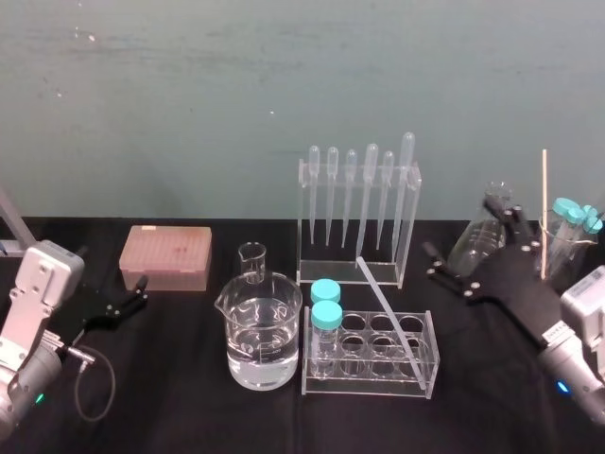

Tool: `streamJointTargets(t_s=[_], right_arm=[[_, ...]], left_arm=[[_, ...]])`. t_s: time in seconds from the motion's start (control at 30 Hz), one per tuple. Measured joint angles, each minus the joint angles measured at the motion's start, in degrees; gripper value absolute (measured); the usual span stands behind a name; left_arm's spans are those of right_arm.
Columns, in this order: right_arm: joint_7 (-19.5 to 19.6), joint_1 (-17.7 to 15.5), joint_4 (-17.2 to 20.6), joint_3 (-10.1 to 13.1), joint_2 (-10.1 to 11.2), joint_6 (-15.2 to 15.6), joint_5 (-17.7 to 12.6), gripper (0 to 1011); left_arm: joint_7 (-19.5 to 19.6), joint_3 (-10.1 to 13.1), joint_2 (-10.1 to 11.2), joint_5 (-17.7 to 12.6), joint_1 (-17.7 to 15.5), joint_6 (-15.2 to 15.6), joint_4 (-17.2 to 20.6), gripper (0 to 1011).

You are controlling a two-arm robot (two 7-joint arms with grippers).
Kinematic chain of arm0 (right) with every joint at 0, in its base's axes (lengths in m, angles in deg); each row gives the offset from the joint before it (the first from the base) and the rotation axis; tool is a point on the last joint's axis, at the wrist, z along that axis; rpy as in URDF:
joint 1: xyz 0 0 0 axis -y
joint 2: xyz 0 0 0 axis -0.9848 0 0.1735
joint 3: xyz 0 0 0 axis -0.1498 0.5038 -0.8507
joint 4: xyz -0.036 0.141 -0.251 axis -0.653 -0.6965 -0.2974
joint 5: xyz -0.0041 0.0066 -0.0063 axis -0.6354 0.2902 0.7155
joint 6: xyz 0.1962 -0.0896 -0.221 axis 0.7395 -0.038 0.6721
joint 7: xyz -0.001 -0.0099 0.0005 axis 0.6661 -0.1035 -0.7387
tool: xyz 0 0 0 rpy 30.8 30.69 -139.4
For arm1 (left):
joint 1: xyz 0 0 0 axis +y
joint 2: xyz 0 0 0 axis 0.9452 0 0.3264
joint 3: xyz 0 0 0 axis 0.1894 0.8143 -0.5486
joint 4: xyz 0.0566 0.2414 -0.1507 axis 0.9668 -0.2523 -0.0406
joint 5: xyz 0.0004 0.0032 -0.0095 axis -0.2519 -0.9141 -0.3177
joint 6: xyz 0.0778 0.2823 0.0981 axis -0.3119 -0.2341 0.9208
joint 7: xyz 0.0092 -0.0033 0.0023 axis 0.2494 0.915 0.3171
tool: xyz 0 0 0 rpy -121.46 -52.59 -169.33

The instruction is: Pick up the stirring rod with one hand, then place it down.

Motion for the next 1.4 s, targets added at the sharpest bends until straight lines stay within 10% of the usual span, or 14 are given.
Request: streamJointTargets(t_s=[0.17, 0.3, 0.73, 1.07, 1.4], right_arm=[[-5.42, 1.57, -0.26, -1.89, -0.04, -3.83, -0.53, 1003], [-12.75, 3.66, -1.93, -3.67, -0.46, -3.26, -6.7, 1003], [-27.83, 8.42, -6.65, -5.23, -2.36, 14.09, -22.54, 1003], [-32.84, 11.09, -10.41, -5.71, -4.25, 23.79, -26.16, 1003], [-33.37, 11.61, -11.41, -5.69, -4.91, 24.72, -25.57, 1003]], left_arm=[[0.0, 0.0, 0.0, 0.0, 0.0, 0.0, 0.0, 1000], [0.0, 0.0, -0.01, 0.0, 0.0, 0.0, 0.0, 1000], [0.0, 0.0, 0.0, 0.0, 0.0, 0.0, 0.0, 1000], [0.0, 0.0, 0.0, 0.0, 0.0, 0.0, 0.0, 1000], [0.0, 0.0, 0.0, 0.0, 0.0, 0.0, 0.0, 1000]])
